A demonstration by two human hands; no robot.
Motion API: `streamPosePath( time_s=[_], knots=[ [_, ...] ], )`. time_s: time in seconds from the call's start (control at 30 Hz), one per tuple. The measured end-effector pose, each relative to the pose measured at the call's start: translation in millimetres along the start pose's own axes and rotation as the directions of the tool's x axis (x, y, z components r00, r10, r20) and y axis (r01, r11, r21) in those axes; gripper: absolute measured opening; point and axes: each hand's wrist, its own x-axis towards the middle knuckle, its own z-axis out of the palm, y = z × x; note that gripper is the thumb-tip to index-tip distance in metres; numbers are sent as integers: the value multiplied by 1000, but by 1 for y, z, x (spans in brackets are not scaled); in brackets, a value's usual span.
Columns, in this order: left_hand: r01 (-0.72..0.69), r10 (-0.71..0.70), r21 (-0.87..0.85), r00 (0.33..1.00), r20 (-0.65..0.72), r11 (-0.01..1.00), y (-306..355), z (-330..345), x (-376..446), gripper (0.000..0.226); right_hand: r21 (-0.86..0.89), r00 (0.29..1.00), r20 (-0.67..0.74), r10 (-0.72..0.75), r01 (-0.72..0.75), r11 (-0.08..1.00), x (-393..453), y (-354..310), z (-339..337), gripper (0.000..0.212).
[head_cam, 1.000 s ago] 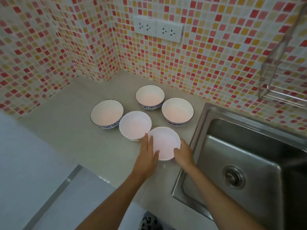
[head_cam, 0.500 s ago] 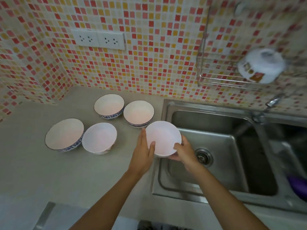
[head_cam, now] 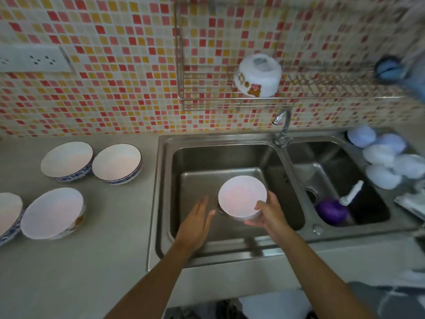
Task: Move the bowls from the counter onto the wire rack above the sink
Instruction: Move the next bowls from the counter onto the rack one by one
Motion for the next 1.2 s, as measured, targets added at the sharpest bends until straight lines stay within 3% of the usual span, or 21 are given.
streamPosePath(
  time_s=[0.1,0.2,0.33,0.53,0.63,1.0,1.2],
  knots=[
    [5,-13,174,999,47,985,-14,23,-13,96,8,999,-37,24,-24,1000,3,5,-30,62],
    [44,-67,351,996,54,935,-29,38,-21,90,19,999,-34,27,-26,999,6,14,-46,64],
    [104,-115,371,993,8,923,-36,44,-26,104,0,999,-26,22,-22,1000,16,22,-59,68],
    [199,-181,408,980,-82,891,-33,45,-28,91,-170,997,0,-71,70,983,34,25,-62,71],
    [213,-187,397,977,-102,893,-34,47,-26,99,-261,991,29,-132,135,956,42,29,-61,74],
    [266,-258,413,963,-76,871,-36,49,-21,98,-598,911,184,-368,401,694,59,38,-52,85],
    [271,-256,416,962,-92,868,-34,48,-22,94,-669,841,331,-427,529,522,54,38,-48,86]
  ],
)
